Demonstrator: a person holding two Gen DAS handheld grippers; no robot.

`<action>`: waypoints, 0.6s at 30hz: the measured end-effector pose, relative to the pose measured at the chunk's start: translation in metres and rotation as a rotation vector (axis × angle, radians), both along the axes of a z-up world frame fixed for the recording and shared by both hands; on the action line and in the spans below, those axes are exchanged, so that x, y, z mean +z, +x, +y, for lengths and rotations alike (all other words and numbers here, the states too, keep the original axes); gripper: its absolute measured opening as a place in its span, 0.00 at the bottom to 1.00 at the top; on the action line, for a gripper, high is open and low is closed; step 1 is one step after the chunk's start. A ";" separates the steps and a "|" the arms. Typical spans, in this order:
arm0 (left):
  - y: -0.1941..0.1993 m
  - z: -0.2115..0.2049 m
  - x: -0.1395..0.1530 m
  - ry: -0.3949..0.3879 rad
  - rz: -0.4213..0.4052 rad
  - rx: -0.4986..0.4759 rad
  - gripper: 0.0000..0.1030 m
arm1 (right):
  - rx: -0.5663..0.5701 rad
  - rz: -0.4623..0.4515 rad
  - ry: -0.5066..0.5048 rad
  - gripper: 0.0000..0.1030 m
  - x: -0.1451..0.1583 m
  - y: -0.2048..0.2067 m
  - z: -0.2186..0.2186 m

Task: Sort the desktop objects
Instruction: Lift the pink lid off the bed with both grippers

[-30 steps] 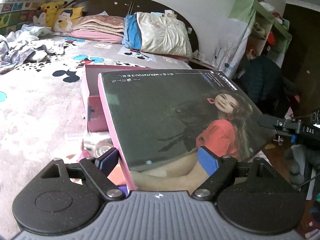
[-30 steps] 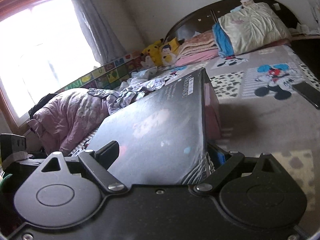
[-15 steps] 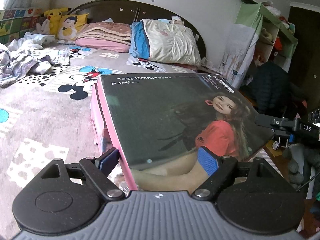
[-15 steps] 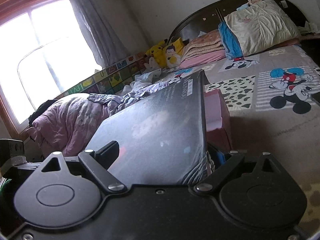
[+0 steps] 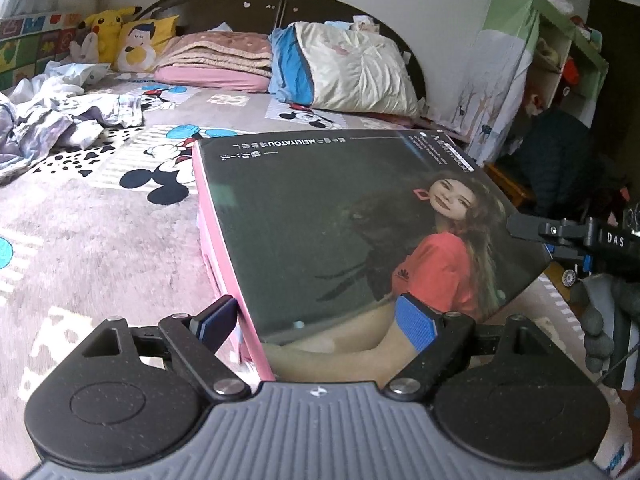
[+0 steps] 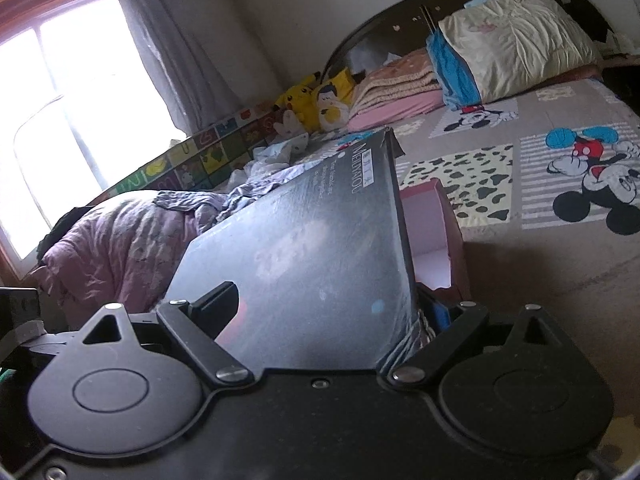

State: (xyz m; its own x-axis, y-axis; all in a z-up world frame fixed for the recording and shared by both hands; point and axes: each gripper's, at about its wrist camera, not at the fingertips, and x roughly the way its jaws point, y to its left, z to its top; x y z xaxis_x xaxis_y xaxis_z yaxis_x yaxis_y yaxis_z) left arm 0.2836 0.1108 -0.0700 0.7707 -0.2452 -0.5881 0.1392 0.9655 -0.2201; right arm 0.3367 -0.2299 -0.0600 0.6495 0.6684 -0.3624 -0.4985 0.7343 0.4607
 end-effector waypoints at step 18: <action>0.064 0.040 -0.014 -0.072 0.036 0.005 0.84 | -0.021 0.039 -0.022 0.90 0.000 0.051 0.032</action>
State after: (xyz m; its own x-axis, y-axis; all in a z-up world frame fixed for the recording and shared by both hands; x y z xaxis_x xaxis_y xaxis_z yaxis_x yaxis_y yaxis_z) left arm 0.3477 0.1505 -0.0839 0.7506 -0.2841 -0.5965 0.1249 0.9475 -0.2942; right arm 0.3882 -0.1982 -0.0603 0.6486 0.6464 -0.4018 -0.4649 0.7544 0.4634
